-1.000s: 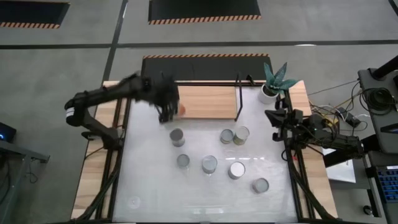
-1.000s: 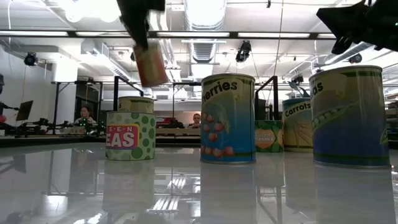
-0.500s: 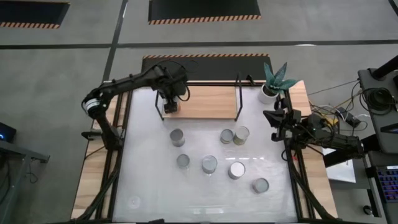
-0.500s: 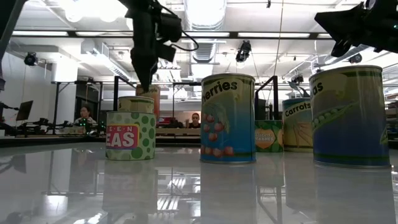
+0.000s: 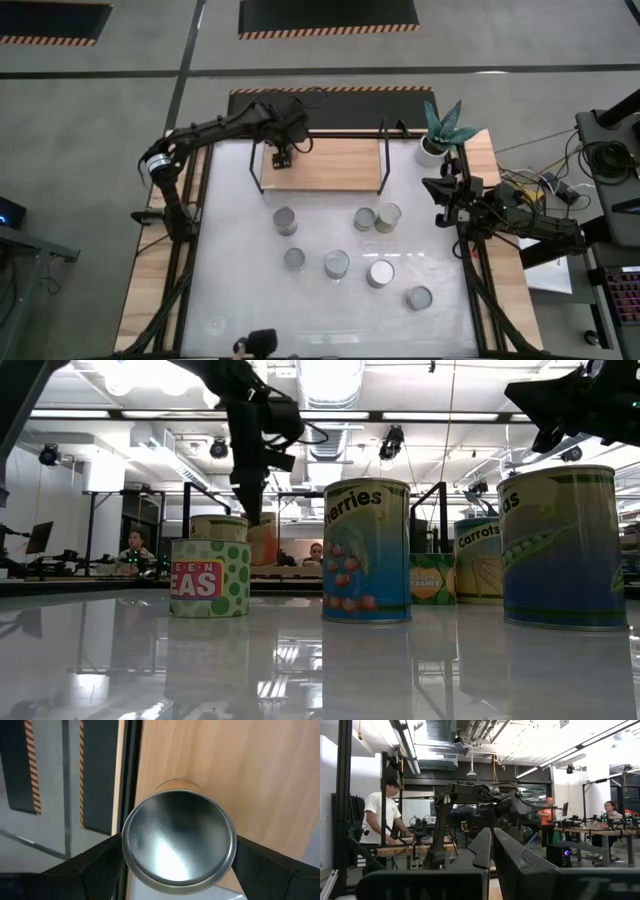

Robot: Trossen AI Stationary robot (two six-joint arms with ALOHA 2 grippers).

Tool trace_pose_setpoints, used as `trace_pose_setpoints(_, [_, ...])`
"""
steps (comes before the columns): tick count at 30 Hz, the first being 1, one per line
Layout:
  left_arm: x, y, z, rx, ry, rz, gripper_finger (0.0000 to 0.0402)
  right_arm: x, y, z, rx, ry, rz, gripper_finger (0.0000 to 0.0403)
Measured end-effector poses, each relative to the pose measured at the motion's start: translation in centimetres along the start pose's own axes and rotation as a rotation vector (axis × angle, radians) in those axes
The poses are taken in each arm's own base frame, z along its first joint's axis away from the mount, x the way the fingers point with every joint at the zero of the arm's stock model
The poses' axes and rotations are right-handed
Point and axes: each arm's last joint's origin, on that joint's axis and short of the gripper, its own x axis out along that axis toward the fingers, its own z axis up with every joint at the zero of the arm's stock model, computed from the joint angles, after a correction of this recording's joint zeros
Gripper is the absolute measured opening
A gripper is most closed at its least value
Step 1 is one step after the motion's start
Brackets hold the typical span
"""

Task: Pick and place cans onto a shelf
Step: Put the canned pineapple on the shelf

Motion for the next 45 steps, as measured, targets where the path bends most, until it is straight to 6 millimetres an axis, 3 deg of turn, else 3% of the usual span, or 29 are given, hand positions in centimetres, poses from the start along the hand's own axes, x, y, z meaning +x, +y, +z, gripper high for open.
trace_pose_setpoints(9, [0.5,1.7,-1.0,-0.066,-0.016,-0.063,0.0315,0.0,0.0,-0.2,-0.009,0.017,-0.001,0.0009])
trace_pose_setpoints(31, [-0.4,2.1,-0.8,-0.067,-0.040,-0.077,0.0317,0.0,0.0,-0.2,-0.018,0.019,-0.001,0.0009])
trace_pose_setpoints(39, [-2.3,2.9,-0.3,-0.070,-0.089,-0.084,0.0355,0.0,0.0,-0.2,-0.017,0.019,-0.001,0.0009])
trace_pose_setpoints(45, [-2.5,2.7,-0.6,-0.075,-0.054,-0.103,0.0374,0.0,0.0,-0.2,-0.017,0.019,-0.001,0.0009])
